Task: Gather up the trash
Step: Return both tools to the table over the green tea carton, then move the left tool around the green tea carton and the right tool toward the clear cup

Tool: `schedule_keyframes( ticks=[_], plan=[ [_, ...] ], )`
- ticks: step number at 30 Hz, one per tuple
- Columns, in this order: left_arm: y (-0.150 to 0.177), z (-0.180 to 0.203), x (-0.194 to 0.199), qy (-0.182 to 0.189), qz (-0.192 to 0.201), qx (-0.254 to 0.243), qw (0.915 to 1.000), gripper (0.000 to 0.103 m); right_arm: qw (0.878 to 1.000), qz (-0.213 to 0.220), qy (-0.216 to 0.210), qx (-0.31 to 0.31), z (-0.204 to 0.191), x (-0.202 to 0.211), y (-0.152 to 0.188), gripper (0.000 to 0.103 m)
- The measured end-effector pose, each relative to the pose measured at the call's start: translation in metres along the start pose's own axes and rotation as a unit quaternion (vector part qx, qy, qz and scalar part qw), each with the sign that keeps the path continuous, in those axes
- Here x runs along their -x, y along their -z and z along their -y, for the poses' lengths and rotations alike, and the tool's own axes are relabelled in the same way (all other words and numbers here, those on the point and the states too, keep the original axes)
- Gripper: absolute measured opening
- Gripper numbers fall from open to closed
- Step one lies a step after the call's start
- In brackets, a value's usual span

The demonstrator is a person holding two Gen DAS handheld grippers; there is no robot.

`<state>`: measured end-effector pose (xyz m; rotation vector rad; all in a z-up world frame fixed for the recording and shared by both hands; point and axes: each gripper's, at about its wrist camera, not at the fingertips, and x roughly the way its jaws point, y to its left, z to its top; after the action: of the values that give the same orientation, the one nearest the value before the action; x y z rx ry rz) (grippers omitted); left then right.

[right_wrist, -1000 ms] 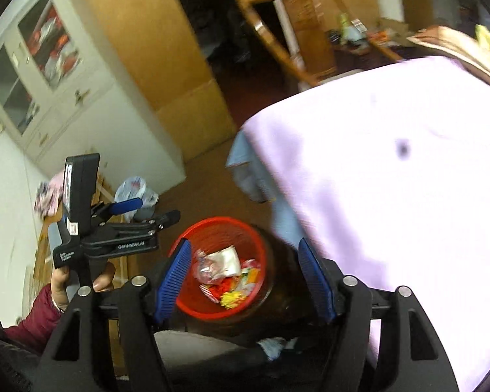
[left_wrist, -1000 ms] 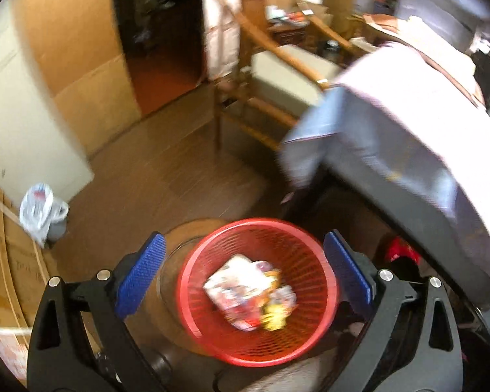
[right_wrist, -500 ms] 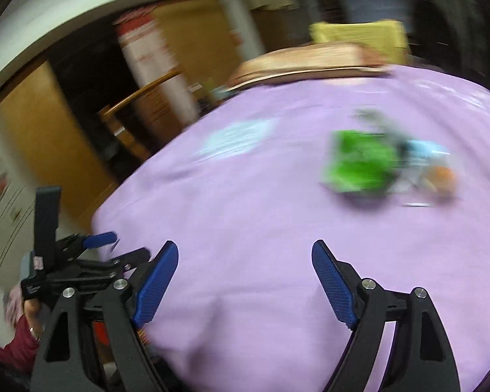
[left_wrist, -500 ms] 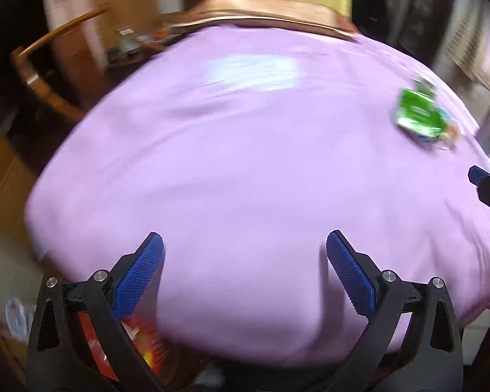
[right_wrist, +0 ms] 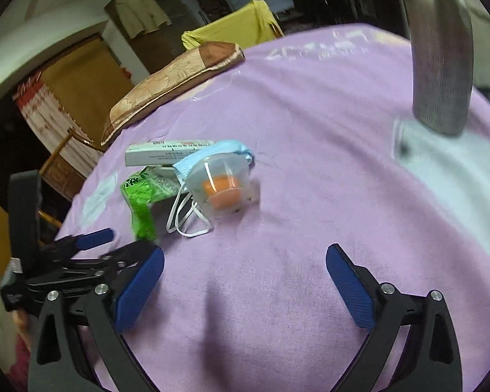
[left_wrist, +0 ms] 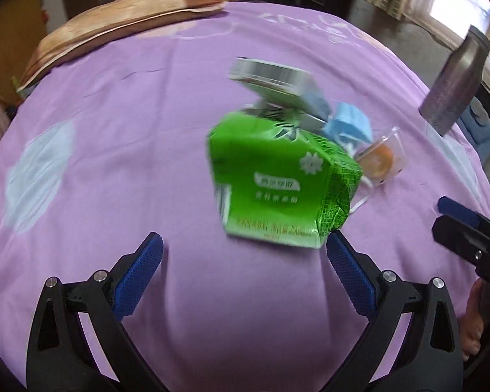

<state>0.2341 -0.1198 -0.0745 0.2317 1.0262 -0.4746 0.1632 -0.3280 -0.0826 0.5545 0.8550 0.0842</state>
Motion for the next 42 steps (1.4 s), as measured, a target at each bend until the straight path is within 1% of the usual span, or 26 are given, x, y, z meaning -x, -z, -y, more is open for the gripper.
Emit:
schedule_keyframes(
  ticks=[1,4,8,13,15,16,18,20,22,23,27,28,30,31,32,33,34,35,37,38,40,41,42],
  plan=[
    [-0.003,0.003,-0.003,-0.002,-0.002,-0.009,1.0,0.097,1.0,-0.007,-0.007,-0.012,0.004,-0.004,-0.002,0.098],
    [-0.012,0.012,-0.022,-0.014,-0.008,-0.035,0.9993,0.098,0.999,-0.005,-0.022,-0.026,0.007,-0.005,-0.001,0.098],
    [-0.017,0.009,-0.024,-0.01,0.029,-0.042,0.9987,0.098,0.999,-0.005,-0.022,-0.026,0.003,-0.003,0.003,0.098],
    [-0.018,0.008,-0.022,-0.011,0.029,-0.039,0.9988,0.098,0.999,-0.004,-0.021,-0.025,0.001,-0.003,-0.001,0.098],
    [-0.016,0.008,-0.017,0.001,0.03,-0.04,0.9987,0.098,0.999,-0.004,-0.023,-0.027,0.002,-0.001,-0.001,0.098],
    [-0.017,0.01,-0.014,0.008,0.038,-0.041,0.9984,0.098,0.999,-0.003,-0.024,-0.028,0.003,0.002,0.001,0.098],
    [-0.016,0.014,0.0,0.02,0.071,-0.048,0.9961,0.098,0.999,-0.003,-0.026,-0.03,0.003,0.001,0.001,0.098],
    [-0.018,0.016,0.011,0.018,0.101,-0.054,0.9932,0.098,0.999,-0.002,-0.028,-0.032,0.003,0.002,0.002,0.098],
    [-0.023,0.014,0.015,-0.001,0.125,-0.04,0.9913,0.098,0.999,-0.002,-0.027,-0.032,0.004,0.003,0.003,0.098],
    [-0.027,0.011,0.013,-0.007,0.128,-0.027,0.9914,0.098,0.999,-0.003,-0.027,-0.031,0.004,0.003,0.003,0.098],
    [-0.035,0.002,0.002,0.012,0.109,0.004,0.9939,0.098,0.999,-0.003,-0.024,-0.029,0.003,0.003,0.004,0.098],
    [-0.035,0.002,0.001,0.005,0.107,0.003,0.9943,0.098,0.999,-0.003,-0.024,-0.028,0.003,0.003,0.004,0.098],
    [-0.035,-0.002,0.003,-0.035,0.116,0.004,0.9926,0.098,0.999,-0.002,-0.024,-0.029,0.003,0.003,0.004,0.098],
    [-0.035,-0.007,0.005,-0.056,0.122,0.013,0.9908,0.098,0.999,-0.002,-0.025,-0.03,0.004,0.003,0.004,0.098],
    [-0.035,-0.015,0.008,-0.082,0.127,0.031,0.988,0.098,0.999,-0.002,-0.025,-0.03,0.004,0.003,0.004,0.098],
    [-0.035,-0.025,0.011,-0.1,0.131,0.051,0.985,0.098,0.999,-0.002,-0.026,-0.031,0.004,0.003,0.004,0.098],
    [-0.034,-0.032,0.014,-0.109,0.136,0.066,0.9825,0.098,0.999,-0.002,-0.026,-0.031,0.004,0.003,0.004,0.098],
    [-0.033,-0.044,0.019,-0.112,0.143,0.093,0.979,0.098,0.999,-0.001,-0.026,-0.032,0.004,0.003,0.003,0.098],
    [-0.031,-0.058,0.025,-0.092,0.152,0.124,0.9762,0.098,0.999,-0.002,-0.025,-0.03,0.003,0.003,0.004,0.098],
    [-0.032,-0.063,0.026,-0.067,0.154,0.133,0.9768,0.098,0.999,-0.002,-0.025,-0.03,0.003,0.003,0.004,0.098],
    [-0.035,-0.06,0.024,-0.022,0.148,0.124,0.981,0.098,0.999,-0.002,-0.024,-0.03,0.003,0.003,0.004,0.098],
    [-0.038,-0.053,0.02,-0.009,0.141,0.107,0.9841,0.098,0.999,-0.002,-0.024,-0.03,0.003,0.003,0.004,0.098],
    [-0.041,-0.045,0.016,-0.013,0.135,0.088,0.9869,0.098,0.999,-0.001,-0.025,-0.03,0.003,0.004,0.004,0.098]
  ],
)
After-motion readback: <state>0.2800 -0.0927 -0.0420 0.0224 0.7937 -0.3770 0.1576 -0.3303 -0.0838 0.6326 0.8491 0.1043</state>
